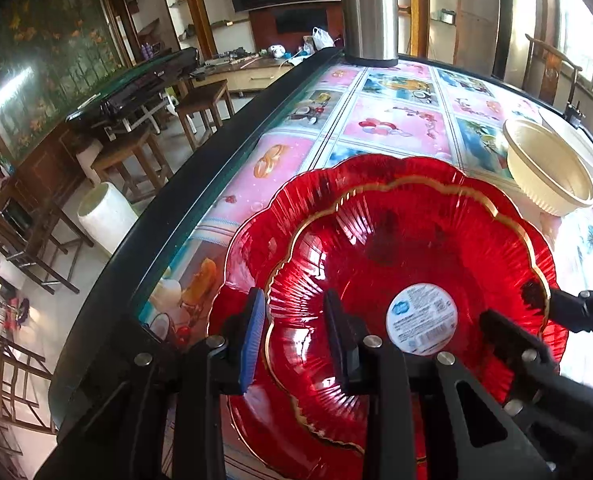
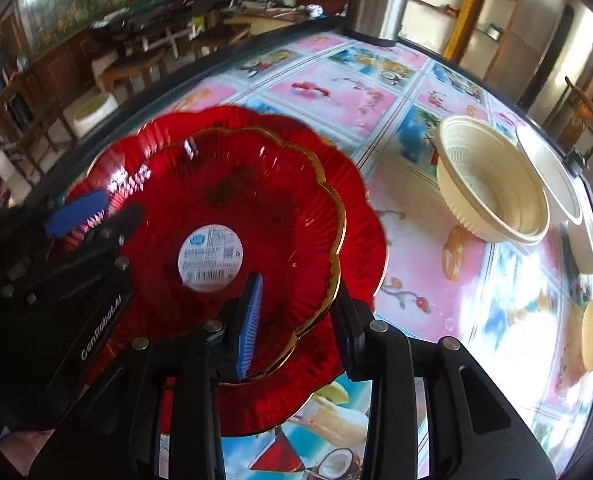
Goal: Organize plates and bowls
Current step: 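Lower the small red plate into the large one and open the left gripper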
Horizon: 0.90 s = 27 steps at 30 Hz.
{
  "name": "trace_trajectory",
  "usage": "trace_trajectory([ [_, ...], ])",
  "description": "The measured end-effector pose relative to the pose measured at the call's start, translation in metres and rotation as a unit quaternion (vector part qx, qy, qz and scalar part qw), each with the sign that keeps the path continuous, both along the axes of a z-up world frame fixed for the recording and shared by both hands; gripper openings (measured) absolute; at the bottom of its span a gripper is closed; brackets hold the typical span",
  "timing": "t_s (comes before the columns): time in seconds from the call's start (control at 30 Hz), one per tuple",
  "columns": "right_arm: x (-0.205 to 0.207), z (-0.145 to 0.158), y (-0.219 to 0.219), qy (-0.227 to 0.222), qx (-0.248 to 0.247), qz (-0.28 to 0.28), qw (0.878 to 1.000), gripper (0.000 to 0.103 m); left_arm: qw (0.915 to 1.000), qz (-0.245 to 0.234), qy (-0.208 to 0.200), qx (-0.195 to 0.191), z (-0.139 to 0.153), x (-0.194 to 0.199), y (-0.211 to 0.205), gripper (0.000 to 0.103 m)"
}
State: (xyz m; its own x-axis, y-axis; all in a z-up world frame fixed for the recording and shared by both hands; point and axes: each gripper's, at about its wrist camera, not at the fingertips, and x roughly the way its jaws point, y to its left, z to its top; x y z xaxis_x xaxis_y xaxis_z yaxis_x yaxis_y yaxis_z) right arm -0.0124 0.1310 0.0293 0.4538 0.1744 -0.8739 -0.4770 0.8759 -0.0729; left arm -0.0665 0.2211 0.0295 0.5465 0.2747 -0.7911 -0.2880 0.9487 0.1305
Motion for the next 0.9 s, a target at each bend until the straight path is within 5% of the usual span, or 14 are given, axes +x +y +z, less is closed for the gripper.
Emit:
trace_trajectory([
  [0.3, -0.004, 0.015, -0.015, -0.012, 0.02, -0.017, 1.0, 0.035, 0.9998, 0.005, -0.006, -0.016, 0.005, -0.001, 0.006, 0.032],
  [0.33, -0.005, 0.018, -0.018, -0.013, 0.029, -0.019, 0.999, 0.035, 0.9996, 0.005, -0.008, -0.027, 0.006, -0.002, 0.007, 0.034],
  [0.4, -0.007, 0.026, -0.027, -0.015, 0.052, -0.027, 0.998, 0.035, 0.9991, 0.005, -0.013, -0.041, 0.009, -0.003, 0.007, 0.058],
  [0.47, -0.011, 0.032, -0.036, -0.022, 0.068, -0.035, 0.997, 0.035, 0.9986, 0.0, -0.028, -0.044, 0.015, -0.005, 0.003, 0.067],
  [0.67, -0.02, 0.043, -0.069, -0.029, 0.118, -0.065, 0.99, 0.035, 0.9971, -0.025, -0.06, -0.039, 0.034, -0.009, -0.024, 0.077],
  [0.9, -0.027, 0.046, -0.108, -0.033, 0.135, -0.1, 0.985, 0.035, 0.9947, -0.059, -0.071, -0.044, 0.041, -0.006, -0.057, 0.078],
])
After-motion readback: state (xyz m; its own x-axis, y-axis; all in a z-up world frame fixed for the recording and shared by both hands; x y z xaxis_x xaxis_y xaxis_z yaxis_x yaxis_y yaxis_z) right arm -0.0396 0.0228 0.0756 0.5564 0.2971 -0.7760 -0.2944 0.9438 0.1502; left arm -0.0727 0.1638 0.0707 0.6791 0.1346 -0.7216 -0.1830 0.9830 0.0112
